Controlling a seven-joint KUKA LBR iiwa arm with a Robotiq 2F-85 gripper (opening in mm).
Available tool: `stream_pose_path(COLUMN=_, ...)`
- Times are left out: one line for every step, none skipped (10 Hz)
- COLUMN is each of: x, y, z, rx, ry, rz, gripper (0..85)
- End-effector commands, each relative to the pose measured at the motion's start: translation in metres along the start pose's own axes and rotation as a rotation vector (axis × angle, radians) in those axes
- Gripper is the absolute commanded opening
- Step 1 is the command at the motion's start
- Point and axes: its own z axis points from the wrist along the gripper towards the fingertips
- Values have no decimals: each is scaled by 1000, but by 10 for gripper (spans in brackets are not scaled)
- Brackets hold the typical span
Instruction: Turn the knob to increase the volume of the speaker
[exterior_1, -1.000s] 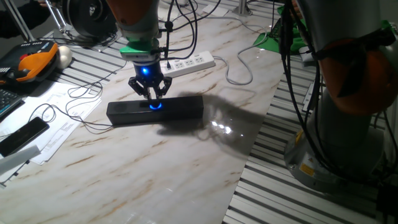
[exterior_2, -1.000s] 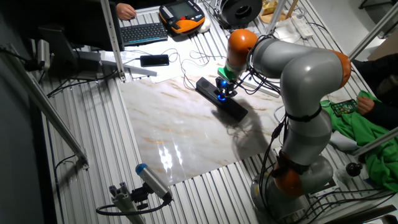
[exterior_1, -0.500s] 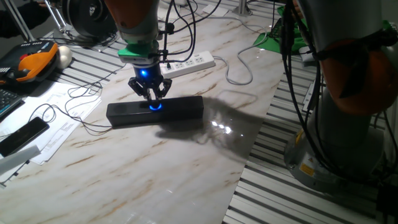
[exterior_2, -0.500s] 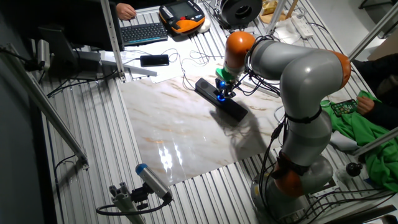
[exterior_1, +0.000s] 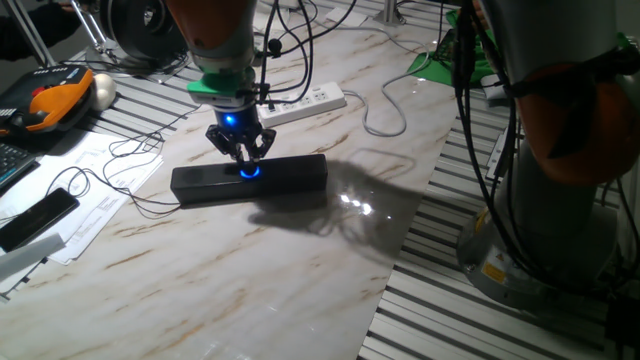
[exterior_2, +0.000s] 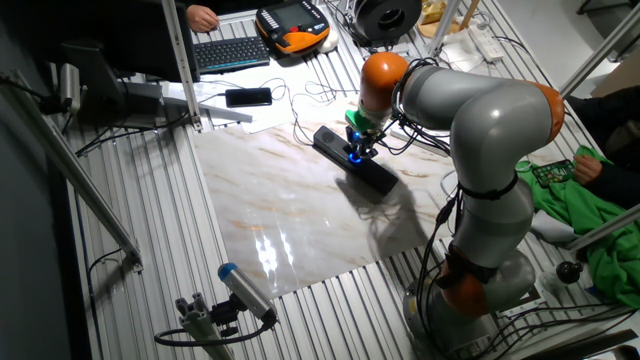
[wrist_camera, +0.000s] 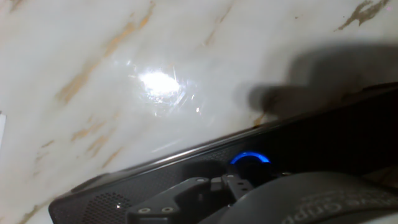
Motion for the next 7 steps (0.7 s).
stream_pose_path(x=0, y=-1, z=0, rx=2, ry=-4, rz=2, gripper=170)
stream_pose_path(x=0, y=0, z=0, rx=2, ry=-4, rz=2, gripper=170)
stream_pose_path(x=0, y=0, z=0, rx=2, ry=-4, rz=2, gripper=170)
stream_pose_path(x=0, y=1, z=0, rx=2, ry=-4, rz=2, gripper=170)
stream_pose_path(x=0, y=1, z=-1, rx=2, ry=0, rz=5, gripper=340)
stream_pose_path(x=0, y=2, z=-1, rx=4, ry=0, rz=6, gripper=340)
stream_pose_path(x=0, y=2, z=-2, rx=4, ry=0, rz=8, gripper=340)
